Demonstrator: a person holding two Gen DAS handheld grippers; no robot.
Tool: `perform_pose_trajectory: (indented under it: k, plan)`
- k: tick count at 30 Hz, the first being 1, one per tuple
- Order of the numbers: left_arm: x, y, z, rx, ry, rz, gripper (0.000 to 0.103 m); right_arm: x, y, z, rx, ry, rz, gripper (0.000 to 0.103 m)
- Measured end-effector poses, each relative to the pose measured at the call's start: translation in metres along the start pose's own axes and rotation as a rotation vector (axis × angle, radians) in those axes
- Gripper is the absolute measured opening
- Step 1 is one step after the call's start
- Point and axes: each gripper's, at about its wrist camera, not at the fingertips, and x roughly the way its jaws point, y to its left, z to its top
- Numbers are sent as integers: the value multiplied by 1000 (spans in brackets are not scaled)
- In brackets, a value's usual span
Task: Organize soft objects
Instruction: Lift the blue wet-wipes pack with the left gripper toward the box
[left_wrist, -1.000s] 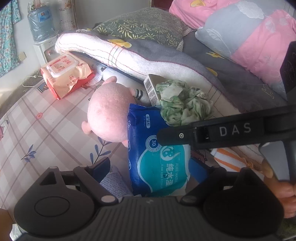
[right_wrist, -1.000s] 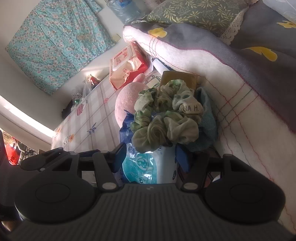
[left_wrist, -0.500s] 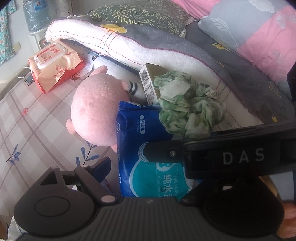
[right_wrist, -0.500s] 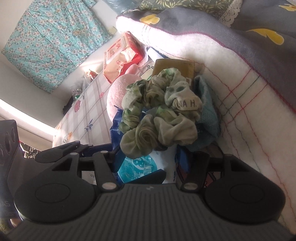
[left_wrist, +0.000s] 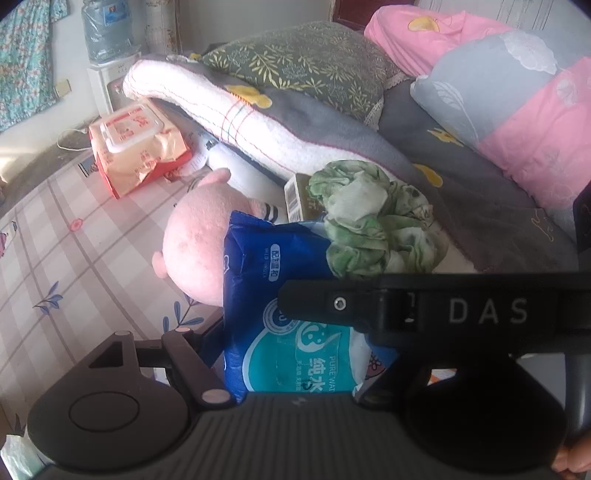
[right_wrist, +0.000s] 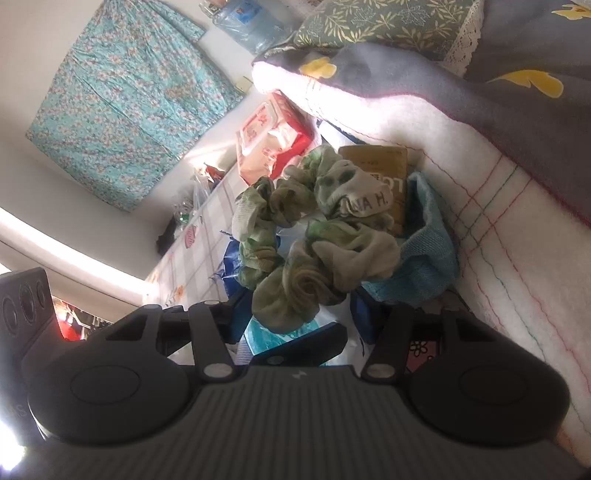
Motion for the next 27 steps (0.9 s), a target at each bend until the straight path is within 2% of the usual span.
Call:
perform_pose_trajectory:
  k: [8, 16, 22, 27]
  plan:
    - [-48, -14, -2, 22, -99, 61, 80, -38, 20, -2, 14, -56, 101, 55]
    - [-94, -18, -19, 19, -162, 109, 80, -75, 45, -27, -24, -77, 176, 55]
    - [-141, -15, -38, -5, -225, 167, 80, -98, 87, -44, -109, -78, 231, 55]
    - [-187, 6, -60, -96, -249, 233, 80, -104, 142, -61, -211, -24, 285, 56]
